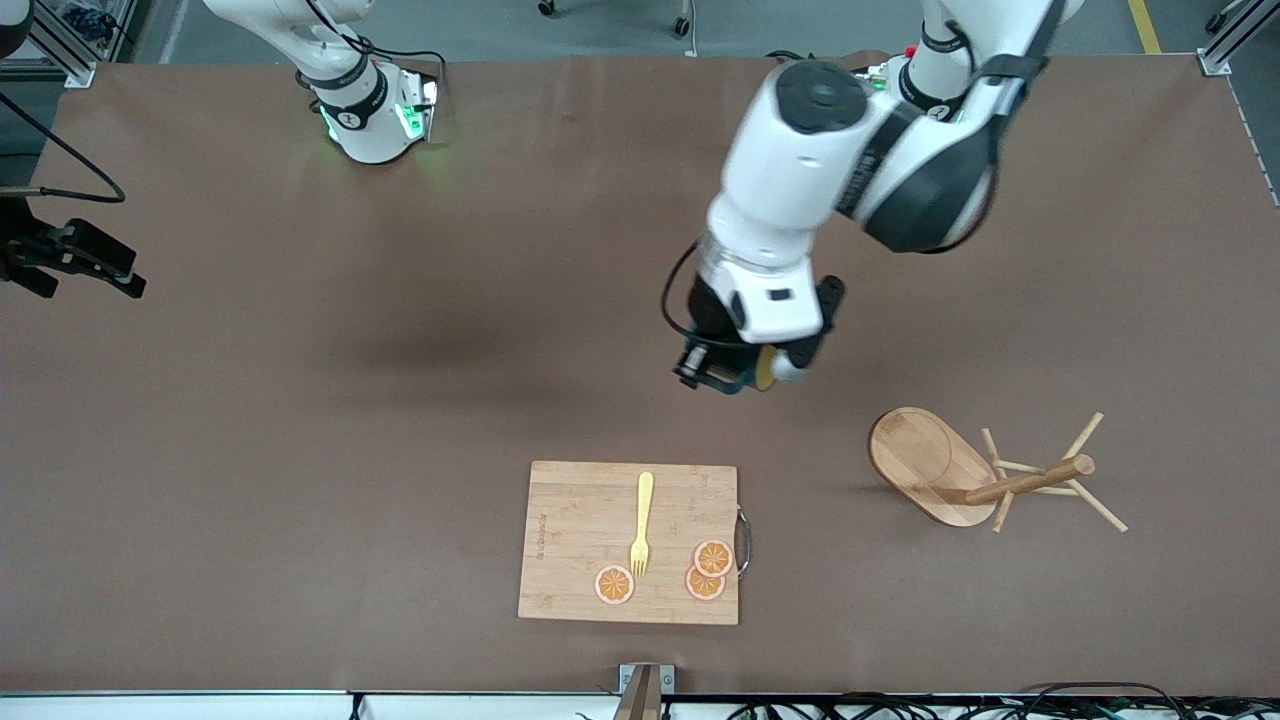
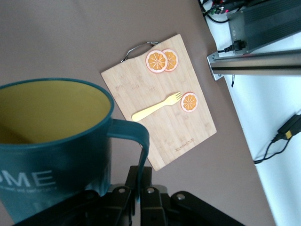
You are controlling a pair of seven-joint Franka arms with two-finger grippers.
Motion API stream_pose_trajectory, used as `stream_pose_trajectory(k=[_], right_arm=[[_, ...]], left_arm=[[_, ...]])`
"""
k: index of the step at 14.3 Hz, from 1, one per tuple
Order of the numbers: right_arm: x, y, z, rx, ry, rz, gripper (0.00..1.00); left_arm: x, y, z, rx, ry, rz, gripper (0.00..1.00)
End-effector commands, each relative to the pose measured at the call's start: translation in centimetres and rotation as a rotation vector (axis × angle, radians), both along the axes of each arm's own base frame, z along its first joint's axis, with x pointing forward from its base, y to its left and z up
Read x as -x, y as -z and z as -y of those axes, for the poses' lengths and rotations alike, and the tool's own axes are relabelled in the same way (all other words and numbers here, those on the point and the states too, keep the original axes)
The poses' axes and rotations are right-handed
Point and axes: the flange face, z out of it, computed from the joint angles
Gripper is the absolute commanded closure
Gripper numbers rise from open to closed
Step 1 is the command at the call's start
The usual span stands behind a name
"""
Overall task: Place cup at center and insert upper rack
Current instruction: 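Lift the mug with the left gripper toward the wooden mug stand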
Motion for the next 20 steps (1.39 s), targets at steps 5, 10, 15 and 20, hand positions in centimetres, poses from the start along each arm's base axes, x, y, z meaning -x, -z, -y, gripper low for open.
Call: stream_pose_trajectory(k=[5, 10, 15, 20], right_arm=[[0.5, -0.3, 0.2, 0.038, -0.008, 0.006, 0.00], [0.5, -0.3, 0.2, 0.037, -0.008, 0.004, 0.00], [0.6, -0.3, 0.2, 0.035, -0.007, -0.002, 0.00], [0.5, -0.4, -0.8, 0.025, -0.020, 0.002, 0.00]], left_arm=[[-4.8, -0.7, -13.5, 0.280, -0.074, -0.110, 1.00], [-7.3, 2.3, -21.8, 0.413, -0.099, -0.133, 1.00], [-9.4, 5.3, -26.8, 0.427, -0.118, -0.119, 1.00], [-10.4, 7.9, -29.9, 0.445, -0.124, -0.122, 0.99]])
